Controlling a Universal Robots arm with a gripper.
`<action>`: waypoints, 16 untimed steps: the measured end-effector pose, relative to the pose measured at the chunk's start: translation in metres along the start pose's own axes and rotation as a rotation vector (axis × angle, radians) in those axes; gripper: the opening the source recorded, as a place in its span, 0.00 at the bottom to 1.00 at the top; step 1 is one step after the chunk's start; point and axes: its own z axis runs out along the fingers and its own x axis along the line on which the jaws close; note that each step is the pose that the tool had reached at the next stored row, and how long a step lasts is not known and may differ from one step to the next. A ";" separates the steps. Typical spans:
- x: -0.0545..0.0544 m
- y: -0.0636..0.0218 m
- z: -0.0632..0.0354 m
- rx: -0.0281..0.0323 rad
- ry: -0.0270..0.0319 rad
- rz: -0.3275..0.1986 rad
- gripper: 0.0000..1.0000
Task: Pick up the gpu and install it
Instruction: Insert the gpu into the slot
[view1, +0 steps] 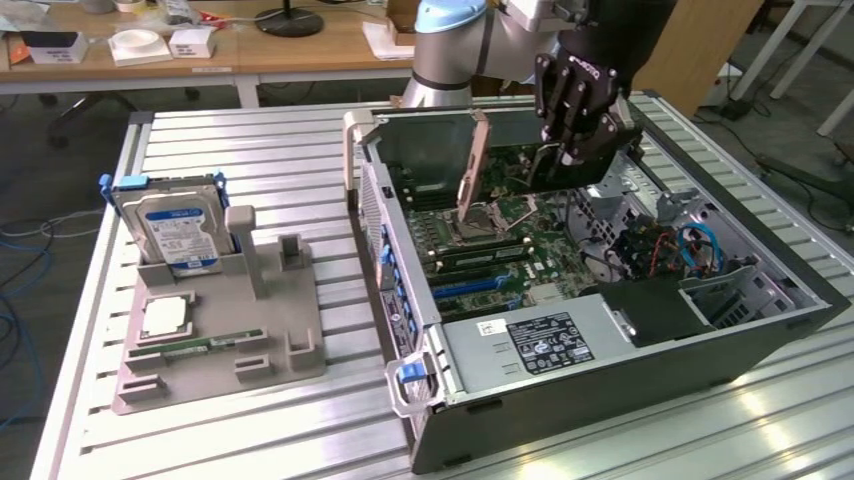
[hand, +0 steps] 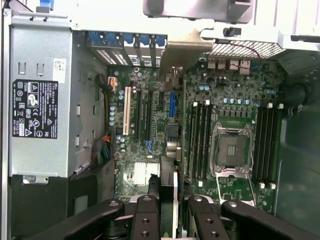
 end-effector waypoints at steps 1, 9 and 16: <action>0.000 0.0000 0.0013 -0.0001 0.0001 0.000 0.27; 0.000 0.0001 0.0117 0.0002 0.0001 0.000 0.27; 0.000 0.0000 0.0243 0.0002 0.0002 0.000 0.27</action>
